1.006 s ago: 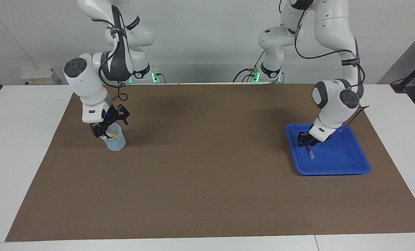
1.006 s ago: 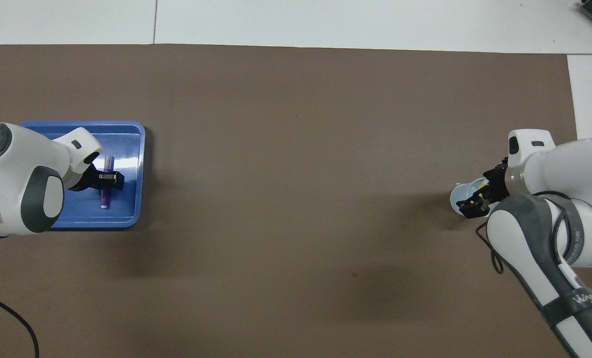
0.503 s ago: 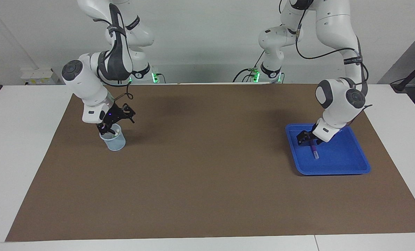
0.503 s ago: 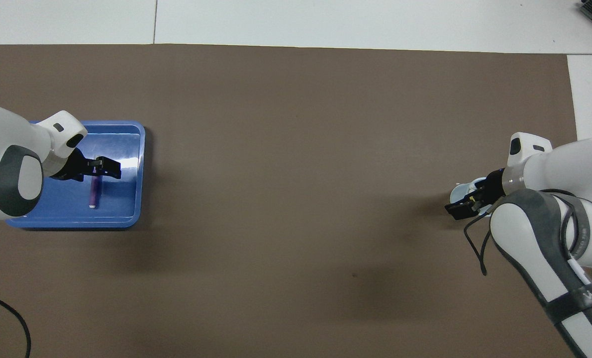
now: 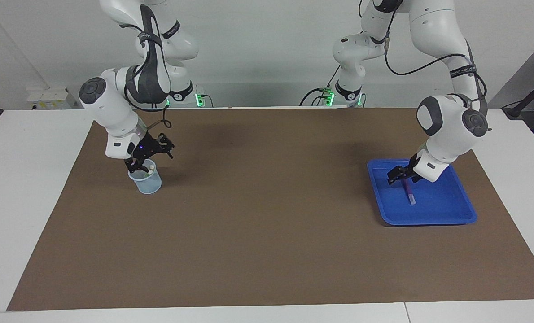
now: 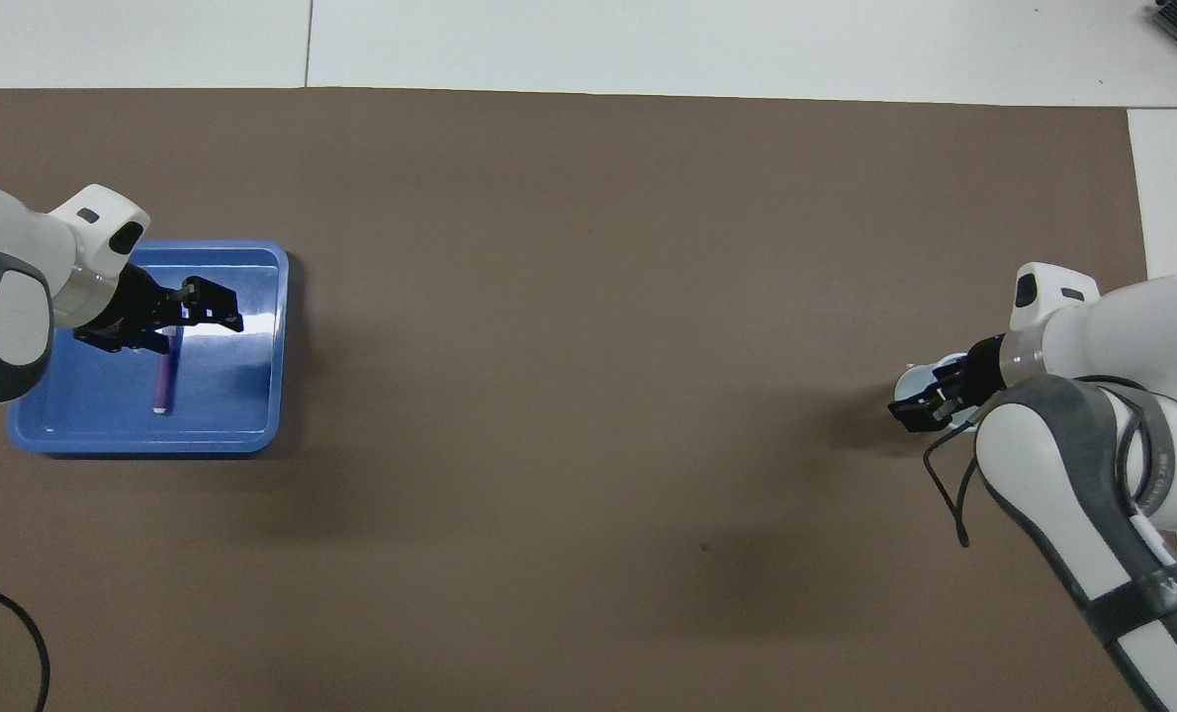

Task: Right arm passes pens to left for tray arrangement
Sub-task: 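Lift the left gripper off the tray while the right gripper reaches the cup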

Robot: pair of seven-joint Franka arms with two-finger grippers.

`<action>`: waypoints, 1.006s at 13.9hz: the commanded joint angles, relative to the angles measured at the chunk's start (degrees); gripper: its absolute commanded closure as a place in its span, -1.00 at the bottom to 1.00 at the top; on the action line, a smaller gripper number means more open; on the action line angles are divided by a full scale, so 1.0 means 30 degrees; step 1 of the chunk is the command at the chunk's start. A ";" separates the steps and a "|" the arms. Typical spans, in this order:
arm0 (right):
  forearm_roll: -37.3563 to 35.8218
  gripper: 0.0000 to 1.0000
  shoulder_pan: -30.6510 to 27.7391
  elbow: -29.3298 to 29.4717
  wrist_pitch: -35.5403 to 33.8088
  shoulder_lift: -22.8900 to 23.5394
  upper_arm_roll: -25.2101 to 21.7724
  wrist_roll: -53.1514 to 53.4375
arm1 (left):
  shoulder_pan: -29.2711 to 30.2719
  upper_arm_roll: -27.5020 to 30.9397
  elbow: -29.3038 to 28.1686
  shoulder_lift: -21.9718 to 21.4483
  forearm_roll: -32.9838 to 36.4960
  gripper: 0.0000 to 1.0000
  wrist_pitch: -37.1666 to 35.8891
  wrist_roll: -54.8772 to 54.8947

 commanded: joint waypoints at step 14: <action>-0.1248 -0.07 -0.1312 0.0640 -0.1991 -0.0016 0.0156 -0.1831 | -0.1940 -0.0197 -0.0089 -0.3850 -0.7216 -0.98 -0.1029 -1.5115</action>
